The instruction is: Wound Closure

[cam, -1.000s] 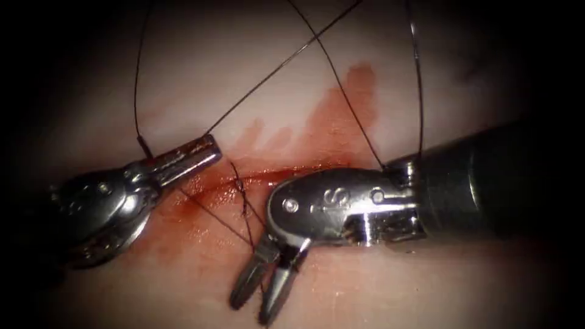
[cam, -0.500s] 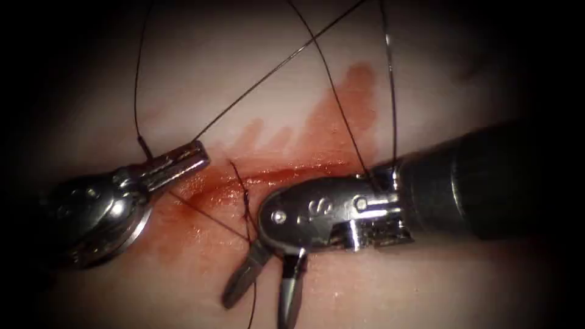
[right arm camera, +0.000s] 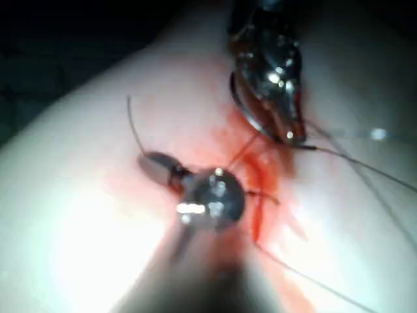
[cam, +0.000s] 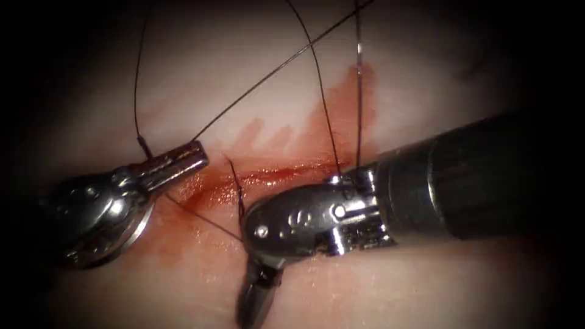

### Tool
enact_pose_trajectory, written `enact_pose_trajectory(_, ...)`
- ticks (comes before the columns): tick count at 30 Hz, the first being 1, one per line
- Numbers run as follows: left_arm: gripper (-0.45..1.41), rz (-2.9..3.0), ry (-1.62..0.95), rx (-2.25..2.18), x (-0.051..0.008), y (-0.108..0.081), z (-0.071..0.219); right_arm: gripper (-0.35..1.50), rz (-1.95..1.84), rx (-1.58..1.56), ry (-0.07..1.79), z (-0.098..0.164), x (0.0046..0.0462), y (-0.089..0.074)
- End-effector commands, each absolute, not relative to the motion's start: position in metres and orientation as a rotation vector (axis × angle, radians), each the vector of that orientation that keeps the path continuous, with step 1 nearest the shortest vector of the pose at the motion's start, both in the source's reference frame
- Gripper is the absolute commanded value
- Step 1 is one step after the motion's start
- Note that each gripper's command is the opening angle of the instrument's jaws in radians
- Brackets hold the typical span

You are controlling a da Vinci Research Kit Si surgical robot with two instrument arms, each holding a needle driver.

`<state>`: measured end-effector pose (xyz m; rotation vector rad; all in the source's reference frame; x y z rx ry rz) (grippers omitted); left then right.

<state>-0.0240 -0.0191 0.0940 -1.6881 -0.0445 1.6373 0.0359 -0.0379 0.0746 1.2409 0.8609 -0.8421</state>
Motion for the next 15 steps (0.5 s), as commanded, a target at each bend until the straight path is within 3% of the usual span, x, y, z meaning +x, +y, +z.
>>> enact_pose_trajectory(1,-0.45,1.637,-0.049,-1.688,-0.0246,-0.0196,0.0946,-0.35,-0.833,1.228,0.872,0.0753,0.0365,-0.0381)
enact_pose_trajectory(15,-0.45,1.612,-0.083,-1.673,-0.0235,-0.0239,0.0915,-0.35,-0.618,1.143,1.055,0.0756,0.0338,-0.0316)
